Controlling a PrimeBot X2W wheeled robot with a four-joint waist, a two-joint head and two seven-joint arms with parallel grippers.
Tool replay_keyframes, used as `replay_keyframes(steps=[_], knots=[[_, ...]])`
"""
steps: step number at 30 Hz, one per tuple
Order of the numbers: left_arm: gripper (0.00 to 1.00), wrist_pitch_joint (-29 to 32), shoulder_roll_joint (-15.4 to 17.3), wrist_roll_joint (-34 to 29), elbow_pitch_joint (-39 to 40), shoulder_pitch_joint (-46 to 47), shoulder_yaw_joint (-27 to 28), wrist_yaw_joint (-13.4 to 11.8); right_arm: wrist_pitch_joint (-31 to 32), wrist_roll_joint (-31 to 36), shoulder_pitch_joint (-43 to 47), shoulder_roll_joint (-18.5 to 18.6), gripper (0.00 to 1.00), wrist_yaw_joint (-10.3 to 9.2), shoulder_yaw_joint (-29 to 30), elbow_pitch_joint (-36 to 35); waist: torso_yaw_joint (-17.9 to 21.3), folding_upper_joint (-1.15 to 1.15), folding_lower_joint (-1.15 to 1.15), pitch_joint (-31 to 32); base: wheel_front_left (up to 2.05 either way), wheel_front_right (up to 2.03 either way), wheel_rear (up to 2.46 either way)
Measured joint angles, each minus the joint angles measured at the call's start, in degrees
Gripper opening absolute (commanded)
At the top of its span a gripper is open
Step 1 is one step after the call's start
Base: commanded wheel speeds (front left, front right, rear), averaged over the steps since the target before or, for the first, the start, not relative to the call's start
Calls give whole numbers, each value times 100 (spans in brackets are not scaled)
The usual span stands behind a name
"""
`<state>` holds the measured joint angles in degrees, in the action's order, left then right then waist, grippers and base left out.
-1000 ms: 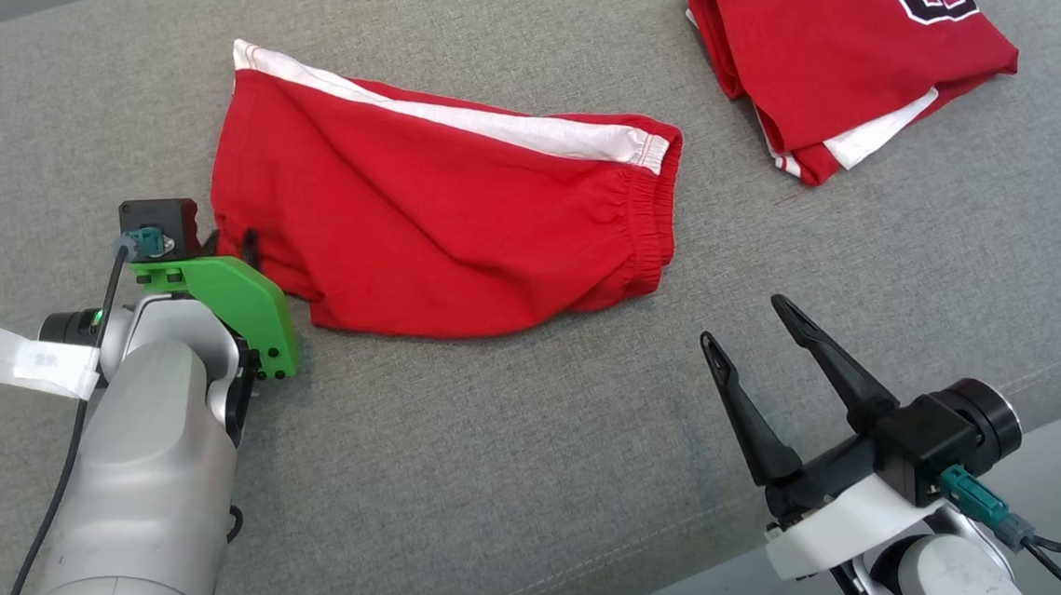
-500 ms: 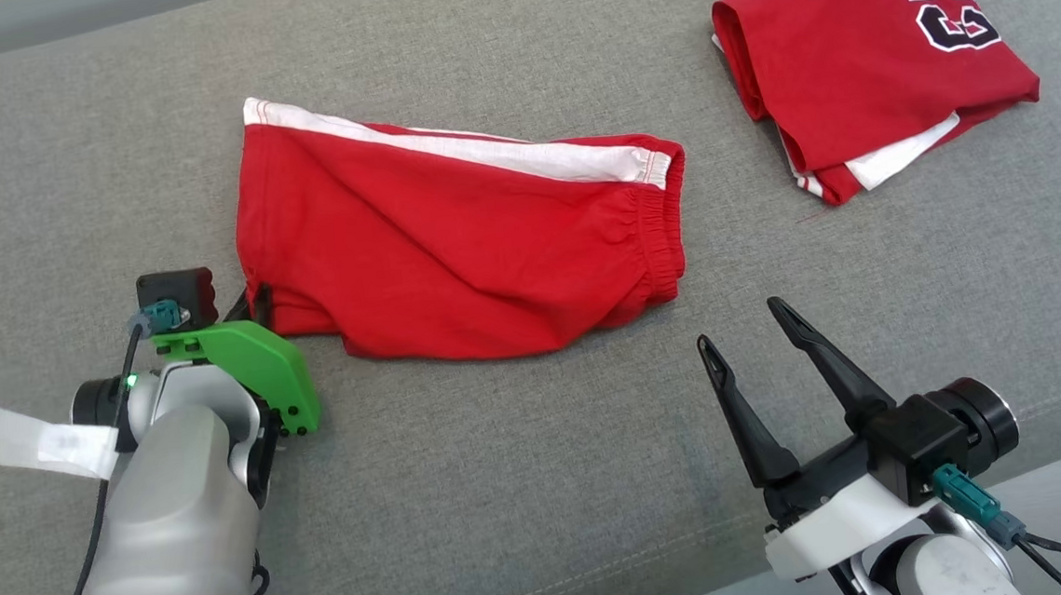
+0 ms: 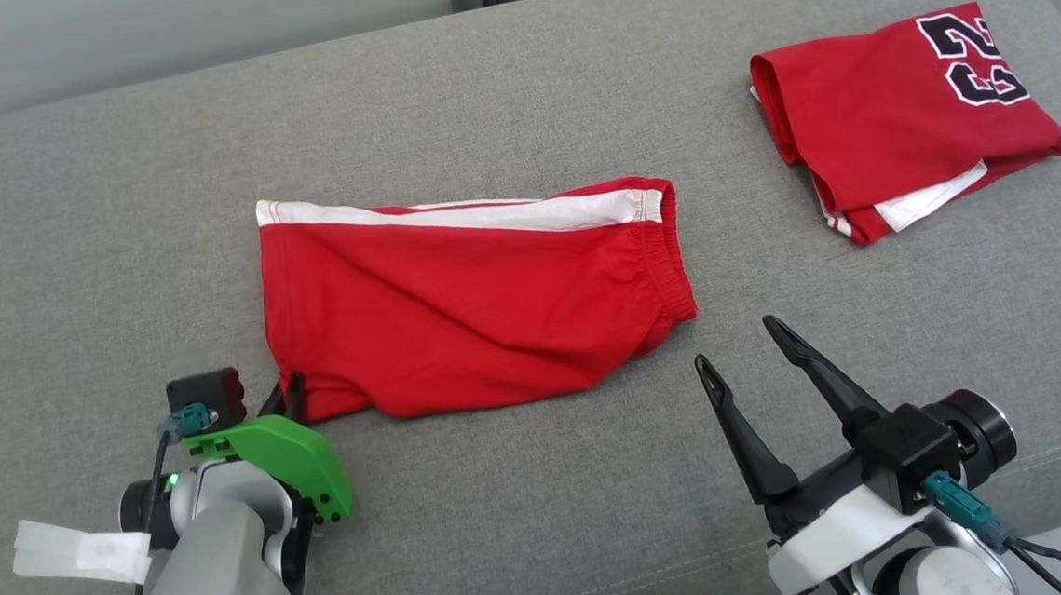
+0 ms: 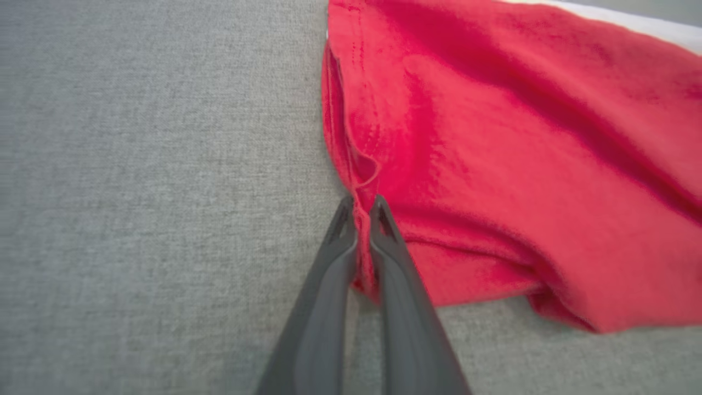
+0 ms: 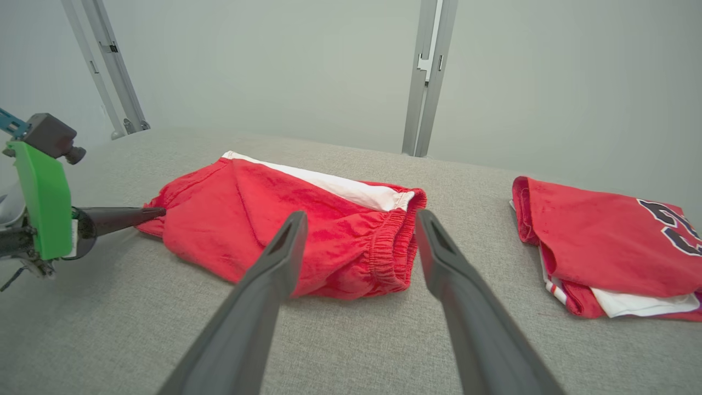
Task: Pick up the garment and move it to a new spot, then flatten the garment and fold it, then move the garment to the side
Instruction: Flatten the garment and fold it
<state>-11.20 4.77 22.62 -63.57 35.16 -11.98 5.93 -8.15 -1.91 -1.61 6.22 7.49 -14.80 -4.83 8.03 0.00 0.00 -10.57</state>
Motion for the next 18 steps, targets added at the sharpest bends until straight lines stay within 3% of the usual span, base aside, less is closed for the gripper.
replay_keyframes(steps=[7, 8, 9, 10, 18], knots=[[0, 57, 8, 93, 546, -541, 4, -146, 33, -42, 58, 36, 100, 0, 12, -13, -53, 0, 0, 221, 0, 0, 0], [4, 64, 10, 103, 645, -630, 4, -183, 42, -42, 77, 38, 100, 0, 18, -14, -58, 0, 0, 247, 0, 0, 0], [46, 86, 12, 105, 745, -718, 7, -204, 51, -43, 102, 38, 100, 0, 22, -14, -64, 0, 0, 270, 0, 0, 0], [100, 107, 14, 121, 854, -805, 8, -211, 52, -43, 129, 37, 100, 0, 29, -12, -70, 0, 0, 292, 0, 0, 0], [100, -244, 49, 198, 2014, -1413, 99, -353, 57, -79, 175, 24, 100, 0, -26, 81, -157, 0, 0, 498, 0, 0, 0]])
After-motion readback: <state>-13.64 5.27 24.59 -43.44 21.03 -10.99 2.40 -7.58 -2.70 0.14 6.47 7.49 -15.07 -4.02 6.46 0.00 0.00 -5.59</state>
